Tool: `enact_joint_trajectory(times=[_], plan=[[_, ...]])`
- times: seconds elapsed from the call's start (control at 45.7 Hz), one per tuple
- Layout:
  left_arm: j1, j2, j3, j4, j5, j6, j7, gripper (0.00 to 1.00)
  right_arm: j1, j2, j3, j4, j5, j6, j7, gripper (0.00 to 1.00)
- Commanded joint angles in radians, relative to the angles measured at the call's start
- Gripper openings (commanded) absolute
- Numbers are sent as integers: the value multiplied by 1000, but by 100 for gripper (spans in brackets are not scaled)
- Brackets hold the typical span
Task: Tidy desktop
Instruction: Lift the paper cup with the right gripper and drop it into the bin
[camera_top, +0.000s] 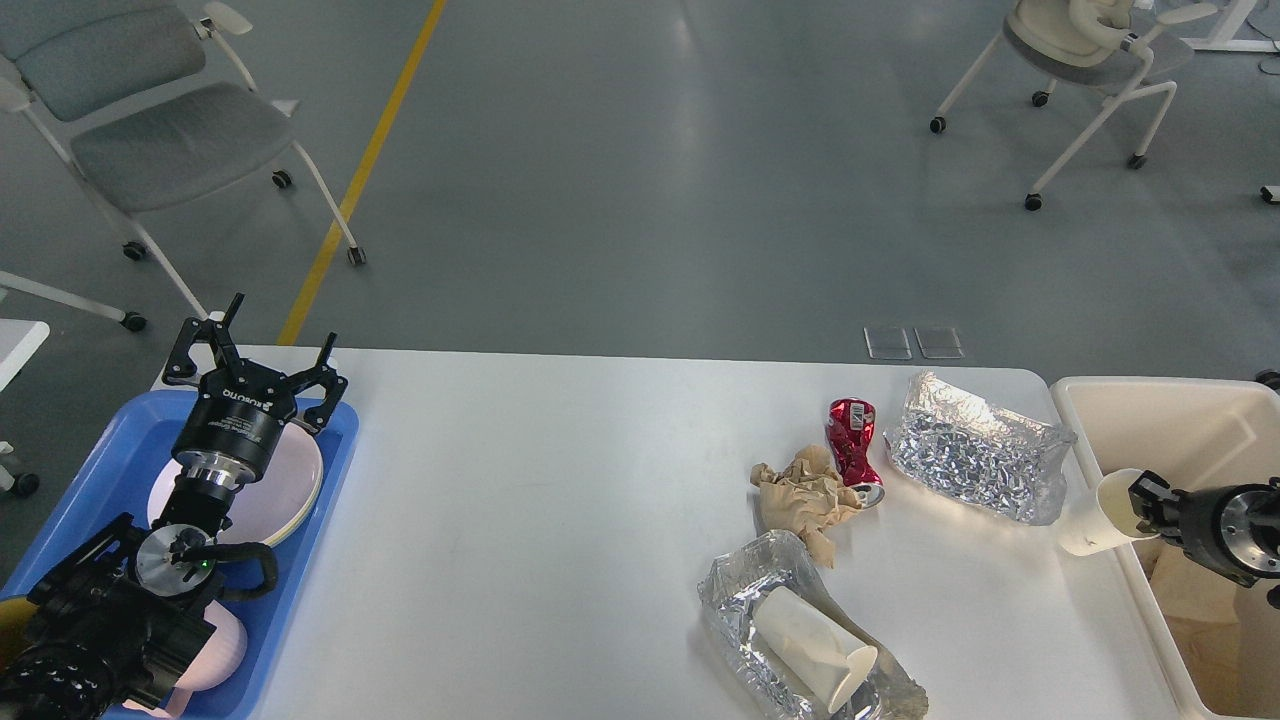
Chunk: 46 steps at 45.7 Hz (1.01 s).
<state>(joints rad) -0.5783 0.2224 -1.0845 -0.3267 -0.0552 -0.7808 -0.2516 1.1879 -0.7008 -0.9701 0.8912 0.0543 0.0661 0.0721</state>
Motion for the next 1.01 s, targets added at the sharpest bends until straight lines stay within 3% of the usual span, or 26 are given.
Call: enact_joint_trajectory(times=[0.0,0.285,0.613,0.723,0.789,0.986], plan=[[0,0,0,0,0,0,0,96,64,-66,-4,15,-10,3,0,0],[0,0,0,0,0,0,0,96,482,-230,-87,251,-86,61,2,0],[0,0,0,0,0,0,0,96,918,-278,-87,371,-79,414,2,0],[0,0,0,0,0,0,0,96,923,-273,-82,351,-74,402,0,0],[0,0,0,0,0,0,0,96,883,-266,-94,295,-71,339,-6,0],[0,0,0,0,0,0,0,96,452,-253,-95,43,-70,135,-9,0]])
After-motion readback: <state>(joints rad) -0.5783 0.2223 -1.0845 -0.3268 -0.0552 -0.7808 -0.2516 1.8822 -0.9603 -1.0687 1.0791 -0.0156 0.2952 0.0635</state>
